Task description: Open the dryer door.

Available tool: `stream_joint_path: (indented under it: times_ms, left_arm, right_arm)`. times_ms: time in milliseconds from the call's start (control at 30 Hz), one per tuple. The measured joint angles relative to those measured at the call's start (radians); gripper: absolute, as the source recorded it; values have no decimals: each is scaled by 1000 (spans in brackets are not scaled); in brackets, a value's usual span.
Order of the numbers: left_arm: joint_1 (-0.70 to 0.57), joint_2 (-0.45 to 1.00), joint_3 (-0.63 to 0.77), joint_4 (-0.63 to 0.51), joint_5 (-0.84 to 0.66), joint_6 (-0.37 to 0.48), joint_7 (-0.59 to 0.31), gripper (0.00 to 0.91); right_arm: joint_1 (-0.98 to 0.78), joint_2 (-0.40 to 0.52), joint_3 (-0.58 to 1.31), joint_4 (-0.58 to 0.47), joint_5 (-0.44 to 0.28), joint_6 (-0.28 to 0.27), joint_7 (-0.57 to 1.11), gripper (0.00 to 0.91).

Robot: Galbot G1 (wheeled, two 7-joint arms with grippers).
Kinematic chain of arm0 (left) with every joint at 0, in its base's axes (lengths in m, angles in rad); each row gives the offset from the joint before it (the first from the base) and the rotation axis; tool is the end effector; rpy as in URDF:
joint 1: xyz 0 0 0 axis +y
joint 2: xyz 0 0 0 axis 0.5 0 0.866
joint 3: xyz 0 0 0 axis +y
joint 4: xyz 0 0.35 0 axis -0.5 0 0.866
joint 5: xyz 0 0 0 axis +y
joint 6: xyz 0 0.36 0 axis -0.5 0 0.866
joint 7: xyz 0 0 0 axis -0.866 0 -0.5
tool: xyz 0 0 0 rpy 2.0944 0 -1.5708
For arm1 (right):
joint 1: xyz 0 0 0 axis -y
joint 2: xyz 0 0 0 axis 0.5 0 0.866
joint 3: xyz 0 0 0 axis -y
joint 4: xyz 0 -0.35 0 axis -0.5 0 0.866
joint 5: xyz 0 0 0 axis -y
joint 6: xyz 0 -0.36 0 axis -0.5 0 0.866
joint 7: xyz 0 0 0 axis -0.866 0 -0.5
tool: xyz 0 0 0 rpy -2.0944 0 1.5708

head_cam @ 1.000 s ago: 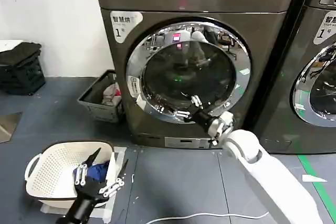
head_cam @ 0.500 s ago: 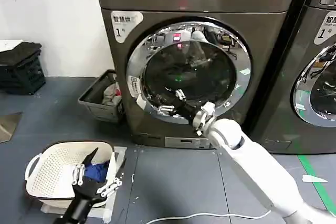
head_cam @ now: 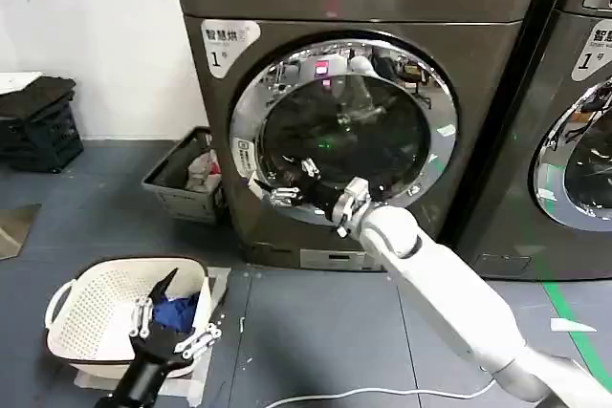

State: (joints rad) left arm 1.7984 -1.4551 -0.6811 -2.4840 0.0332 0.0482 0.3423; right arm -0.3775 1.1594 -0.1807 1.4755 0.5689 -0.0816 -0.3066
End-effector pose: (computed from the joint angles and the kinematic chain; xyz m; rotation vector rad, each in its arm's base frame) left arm 0.1174 0.0418 -0.1927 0.4737 2.9999 0.3729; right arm 0.4903 0.0590 -0.1793 -1.2838 2.7074 -0.1859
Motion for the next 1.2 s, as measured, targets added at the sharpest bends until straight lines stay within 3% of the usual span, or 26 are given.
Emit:
stream_joint_path:
  times_ms: [1200]
  left_arm:
    - [10, 0, -18, -3, -7, -8, 1, 907]
  right_arm:
    - [120, 120, -54, -252, -16, 39, -113, 907]
